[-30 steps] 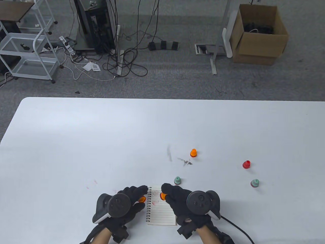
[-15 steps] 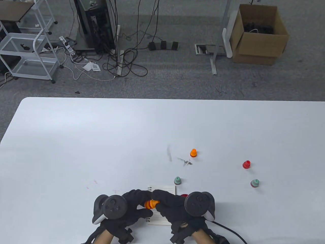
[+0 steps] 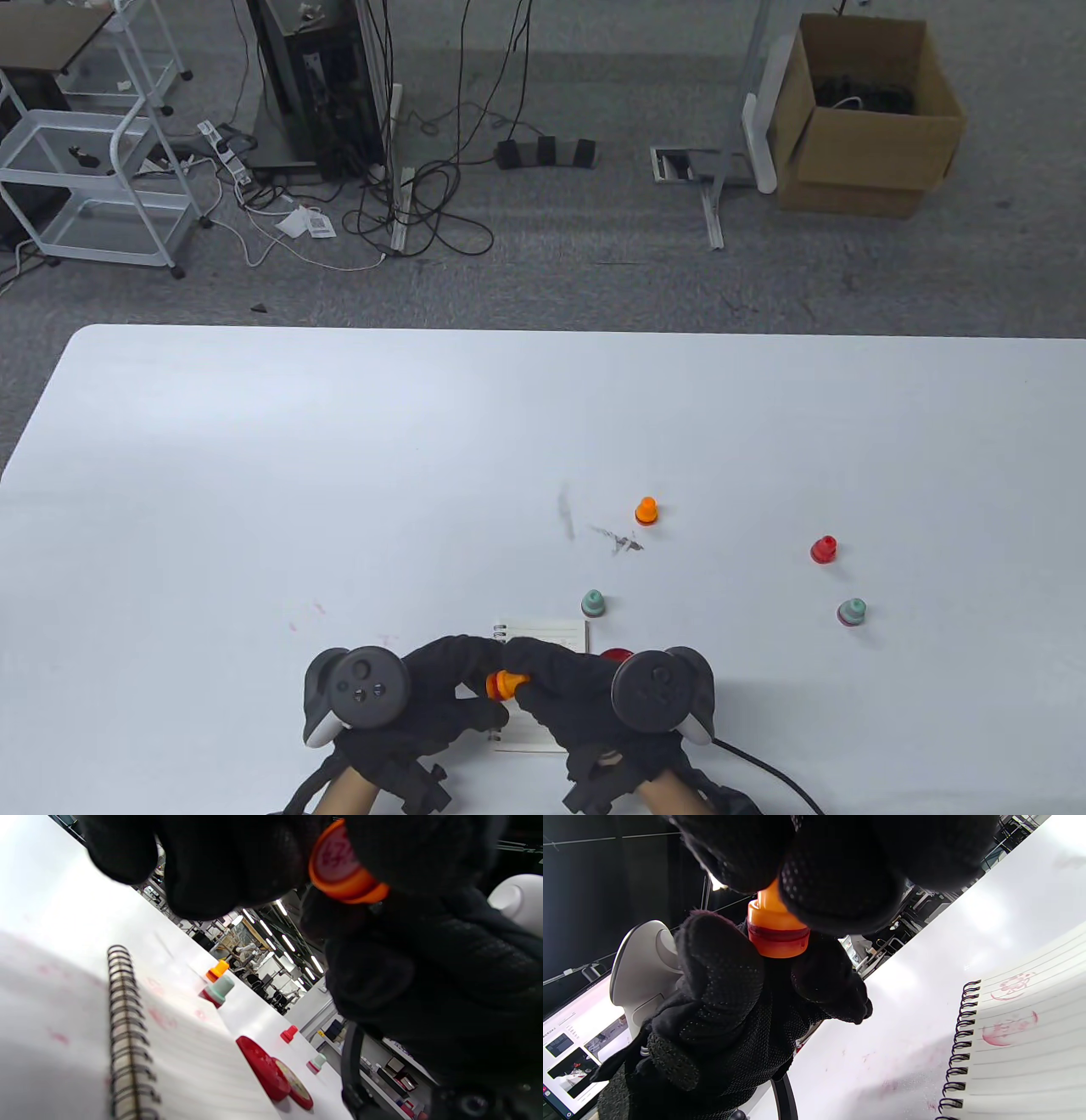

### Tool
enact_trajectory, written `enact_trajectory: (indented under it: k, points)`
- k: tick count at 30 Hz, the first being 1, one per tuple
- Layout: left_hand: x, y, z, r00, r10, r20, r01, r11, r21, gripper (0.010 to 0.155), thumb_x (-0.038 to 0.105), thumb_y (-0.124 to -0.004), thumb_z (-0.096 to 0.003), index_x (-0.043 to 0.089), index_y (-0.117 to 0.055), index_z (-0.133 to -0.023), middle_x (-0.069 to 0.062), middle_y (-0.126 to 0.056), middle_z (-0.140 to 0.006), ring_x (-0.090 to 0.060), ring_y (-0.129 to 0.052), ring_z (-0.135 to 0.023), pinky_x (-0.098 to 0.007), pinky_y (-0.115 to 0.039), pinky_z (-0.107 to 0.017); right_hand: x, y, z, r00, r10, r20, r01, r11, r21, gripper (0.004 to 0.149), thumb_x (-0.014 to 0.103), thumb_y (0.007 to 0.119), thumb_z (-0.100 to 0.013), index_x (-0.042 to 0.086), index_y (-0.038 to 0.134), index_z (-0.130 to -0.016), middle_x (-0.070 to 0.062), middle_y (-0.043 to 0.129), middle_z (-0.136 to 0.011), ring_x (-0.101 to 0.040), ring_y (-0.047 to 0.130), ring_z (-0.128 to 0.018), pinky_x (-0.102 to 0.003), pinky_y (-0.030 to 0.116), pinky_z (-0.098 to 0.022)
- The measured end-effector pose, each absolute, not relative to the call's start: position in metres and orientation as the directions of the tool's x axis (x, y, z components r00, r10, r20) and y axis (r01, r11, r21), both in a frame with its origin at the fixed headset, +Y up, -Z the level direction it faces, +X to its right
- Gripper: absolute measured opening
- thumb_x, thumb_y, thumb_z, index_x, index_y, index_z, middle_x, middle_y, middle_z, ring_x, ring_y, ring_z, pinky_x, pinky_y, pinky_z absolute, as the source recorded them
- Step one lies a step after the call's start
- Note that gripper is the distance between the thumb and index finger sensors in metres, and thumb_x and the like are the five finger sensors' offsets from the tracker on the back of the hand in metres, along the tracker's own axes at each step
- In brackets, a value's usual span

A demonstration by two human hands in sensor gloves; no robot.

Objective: Stamp reward stamp onto notebook

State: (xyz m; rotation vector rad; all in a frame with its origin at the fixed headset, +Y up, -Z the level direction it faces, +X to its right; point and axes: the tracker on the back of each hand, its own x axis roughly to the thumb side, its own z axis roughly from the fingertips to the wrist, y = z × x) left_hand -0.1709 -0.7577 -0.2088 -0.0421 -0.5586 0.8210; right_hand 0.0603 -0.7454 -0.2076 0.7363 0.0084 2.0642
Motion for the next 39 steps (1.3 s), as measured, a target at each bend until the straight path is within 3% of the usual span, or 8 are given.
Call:
enact_trajectory:
  k: [15,19,23,27,30,35,39]
  points:
    - [-0.167,-0.757,-0.206,0.588,0.66,0.467,-0.648,0.73,-0.217,0.073,0.06,-0.079,-0.0325,0.024,-0.073,-0.096,0.003,-0.092,-0.079,-0.024,-0.096,-0.073,-0.055,-0.076,-0.071,0.061,-0.747,-0.209,-0.408,0.775,0.483,-0.765,-0.579,0.282,0.053,0.028,0.083,-0.042,0.011,0.074,-0.091,-0.016,0.092,-0.073,-0.019,0.099,-0.035,-0.029,0.085,-0.025]
    - [-0.168,-0.757,-0.207,0.586,0.669,0.457,-0.628,0.732,-0.265,0.085,0.061,-0.079,-0.0352,0.022,-0.06,-0.109,-0.003,-0.081,-0.098,-0.032,-0.086,-0.09,-0.058,-0.071,-0.074,0.063,-0.745,-0.209,-0.417,0.77,0.484,-0.769,-0.582,0.264,0.052,0.029,0.083,-0.042,0.011,0.074,-0.091,-0.016,0.093,-0.073,-0.02,0.099,-0.034,-0.029,0.085,-0.025]
    - [-0.179,-0.756,-0.21,0.625,0.644,0.44,-0.621,0.752,-0.219,0.086,0.062,-0.078,-0.0368,0.023,-0.058,-0.111,-0.006,-0.076,-0.105,-0.034,-0.081,-0.096,-0.06,-0.068,-0.075,0.077,-0.747,-0.217,-0.46,0.763,0.454,-0.775,-0.595,0.213,0.052,0.029,0.083,-0.042,0.011,0.074,-0.091,-0.016,0.093,-0.072,-0.02,0.099,-0.034,-0.029,0.085,-0.025]
    - [-0.186,-0.749,-0.206,0.783,0.435,0.444,-0.452,0.889,-0.074,0.083,0.062,-0.076,-0.0393,0.025,-0.059,-0.111,-0.008,-0.072,-0.11,-0.038,-0.075,-0.101,-0.065,-0.062,-0.077,0.096,-0.738,-0.223,-0.508,0.735,0.448,-0.78,-0.614,0.123,0.052,0.029,0.083,-0.042,0.011,0.075,-0.091,-0.016,0.093,-0.071,-0.02,0.099,-0.033,-0.029,0.085,-0.025]
    - [-0.181,-0.743,-0.2,0.881,0.132,0.454,-0.178,0.982,0.061,0.081,0.066,-0.069,-0.0412,0.029,-0.057,-0.112,-0.008,-0.068,-0.114,-0.039,-0.07,-0.105,-0.067,-0.059,-0.078,0.11,-0.722,-0.235,-0.606,0.648,0.461,-0.727,-0.686,0.01,0.052,0.029,0.083,-0.043,0.011,0.076,-0.091,-0.017,0.093,-0.072,-0.021,0.099,-0.034,-0.03,0.085,-0.025]
    - [-0.178,-0.738,-0.197,0.885,0.089,0.457,-0.147,0.985,0.093,0.078,0.067,-0.066,-0.0425,0.032,-0.058,-0.112,-0.008,-0.063,-0.118,-0.04,-0.064,-0.11,-0.069,-0.055,-0.079,0.142,-0.704,-0.253,-0.77,0.486,0.413,-0.569,-0.816,-0.102,0.051,0.029,0.083,-0.043,0.013,0.077,-0.091,-0.016,0.093,-0.072,-0.021,0.099,-0.035,-0.031,0.084,-0.026]
    - [-0.181,-0.736,-0.197,0.914,-0.032,0.404,-0.037,0.986,0.161,0.077,0.066,-0.067,-0.0434,0.034,-0.058,-0.112,-0.006,-0.057,-0.121,-0.04,-0.056,-0.114,-0.07,-0.052,-0.081,0.182,-0.721,-0.255,-0.863,0.401,0.306,-0.473,-0.856,-0.211,0.049,0.029,0.083,-0.044,0.016,0.079,-0.091,-0.016,0.091,-0.075,-0.023,0.097,-0.039,-0.032,0.083,-0.029]
